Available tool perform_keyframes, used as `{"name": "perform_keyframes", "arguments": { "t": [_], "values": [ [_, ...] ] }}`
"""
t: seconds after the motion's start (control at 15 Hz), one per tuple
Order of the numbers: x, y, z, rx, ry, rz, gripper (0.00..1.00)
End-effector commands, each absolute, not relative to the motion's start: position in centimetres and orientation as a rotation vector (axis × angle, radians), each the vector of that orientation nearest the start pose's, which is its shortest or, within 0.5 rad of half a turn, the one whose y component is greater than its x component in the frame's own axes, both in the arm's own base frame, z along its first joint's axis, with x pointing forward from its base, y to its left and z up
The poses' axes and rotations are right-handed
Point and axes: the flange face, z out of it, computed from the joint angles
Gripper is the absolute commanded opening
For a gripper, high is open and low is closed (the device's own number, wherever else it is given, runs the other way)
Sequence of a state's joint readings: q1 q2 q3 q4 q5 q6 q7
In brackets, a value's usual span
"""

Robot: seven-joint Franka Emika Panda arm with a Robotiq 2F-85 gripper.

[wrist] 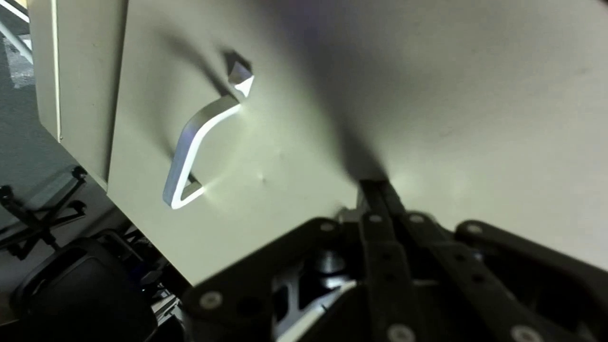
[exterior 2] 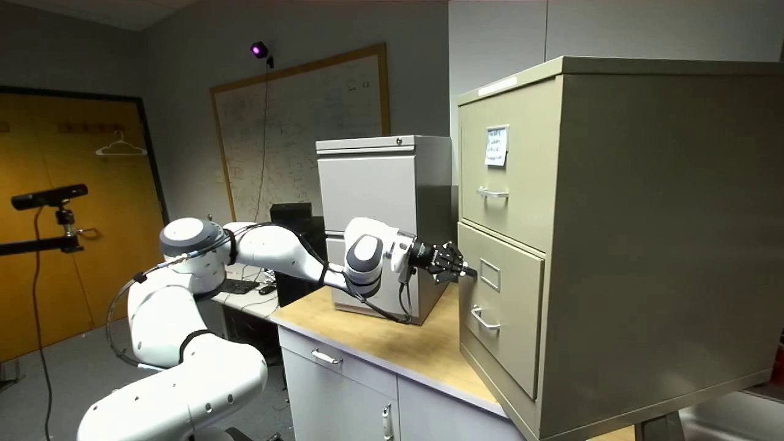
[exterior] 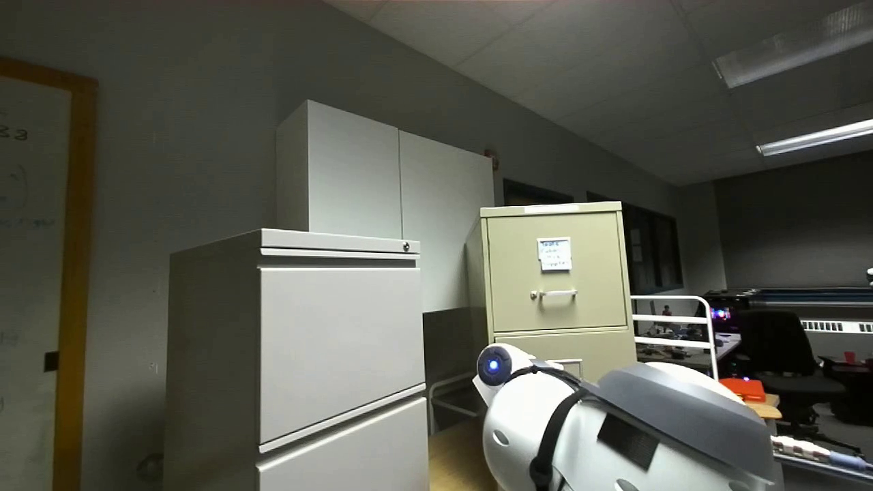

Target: Push the open drawer closed

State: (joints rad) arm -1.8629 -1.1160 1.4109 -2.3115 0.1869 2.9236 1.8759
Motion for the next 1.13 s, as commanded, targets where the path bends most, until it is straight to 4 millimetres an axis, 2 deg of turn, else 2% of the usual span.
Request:
{"name": "perform_keyframes", "arguments": {
  "t": [0.0, 0.8, 0.87, 1.07],
  "values": [
    [58.0, -11.9, 49.4, -1.338, 2.145, -2.048, 0.01],
    [59.4, -10.4, 50.5, -1.408, 2.038, -2.065, 0.00],
    [60.8, -11.7, 49.8, -1.402, 2.033, -2.060, 0.00],
    [60.8, -12.2, 49.9, -1.418, 2.026, -2.062, 0.01]
  ]
}}
